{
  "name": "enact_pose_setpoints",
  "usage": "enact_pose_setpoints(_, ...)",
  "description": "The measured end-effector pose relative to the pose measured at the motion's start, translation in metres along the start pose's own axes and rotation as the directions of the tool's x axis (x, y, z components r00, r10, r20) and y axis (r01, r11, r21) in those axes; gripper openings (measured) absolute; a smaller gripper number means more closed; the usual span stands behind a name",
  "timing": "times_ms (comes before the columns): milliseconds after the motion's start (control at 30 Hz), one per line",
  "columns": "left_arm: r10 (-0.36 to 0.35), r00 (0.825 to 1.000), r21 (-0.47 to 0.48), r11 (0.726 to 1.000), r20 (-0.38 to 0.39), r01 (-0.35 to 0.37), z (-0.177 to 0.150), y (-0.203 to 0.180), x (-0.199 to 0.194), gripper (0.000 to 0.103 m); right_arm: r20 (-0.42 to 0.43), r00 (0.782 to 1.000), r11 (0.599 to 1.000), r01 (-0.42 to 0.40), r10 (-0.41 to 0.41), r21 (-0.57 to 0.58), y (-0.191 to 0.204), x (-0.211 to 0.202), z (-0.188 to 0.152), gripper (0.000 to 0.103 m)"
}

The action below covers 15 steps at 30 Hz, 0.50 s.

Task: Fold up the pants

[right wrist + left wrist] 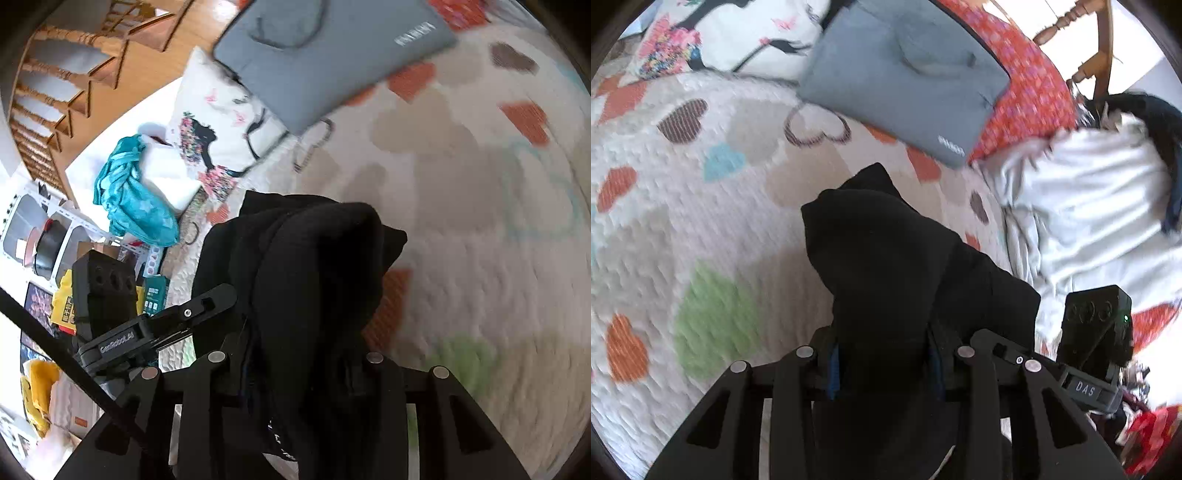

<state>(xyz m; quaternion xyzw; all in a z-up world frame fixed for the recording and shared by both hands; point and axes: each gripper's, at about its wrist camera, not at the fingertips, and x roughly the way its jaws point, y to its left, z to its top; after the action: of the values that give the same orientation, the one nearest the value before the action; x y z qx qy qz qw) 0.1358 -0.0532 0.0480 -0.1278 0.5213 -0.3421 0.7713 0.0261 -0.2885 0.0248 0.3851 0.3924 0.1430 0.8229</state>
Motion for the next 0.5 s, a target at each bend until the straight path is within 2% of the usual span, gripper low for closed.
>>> enact_pose_setpoints(133,0.084,0.996,0.016,0.996,0.025,-0.085,0.031,0.009,0.006,0.035,-0.010,0.999,0.998,0.035,-0.036,-0.044,0.016,0.027,0.030,0.039)
enact_pose_setpoints(333,0.153,0.988,-0.020,0.988,0.005,-0.153,0.076,0.044,0.039,0.037,-0.041,0.992,0.990,0.114,-0.118,-0.087,0.017,0.079,0.072,0.038)
enact_pose_setpoints(433,0.187,0.982,-0.042,0.981,-0.039,-0.189,0.083,0.065,0.063,0.044,-0.058,0.985,0.985,0.159,-0.163,-0.073,0.004,0.104,0.084,0.039)
enact_pose_setpoints(467,0.198,0.979,-0.050,0.978,-0.055,-0.201,0.083,0.073,0.071,0.051,-0.068,0.982,0.983,0.172,-0.176,-0.062,-0.003,0.112,0.085,0.040)
enact_pose_setpoints(500,0.195,0.978,-0.063,0.978,-0.069,-0.199,0.083,0.080,0.076,0.056,-0.080,0.978,0.981,0.187,-0.191,-0.052,-0.011,0.120,0.086,0.048)
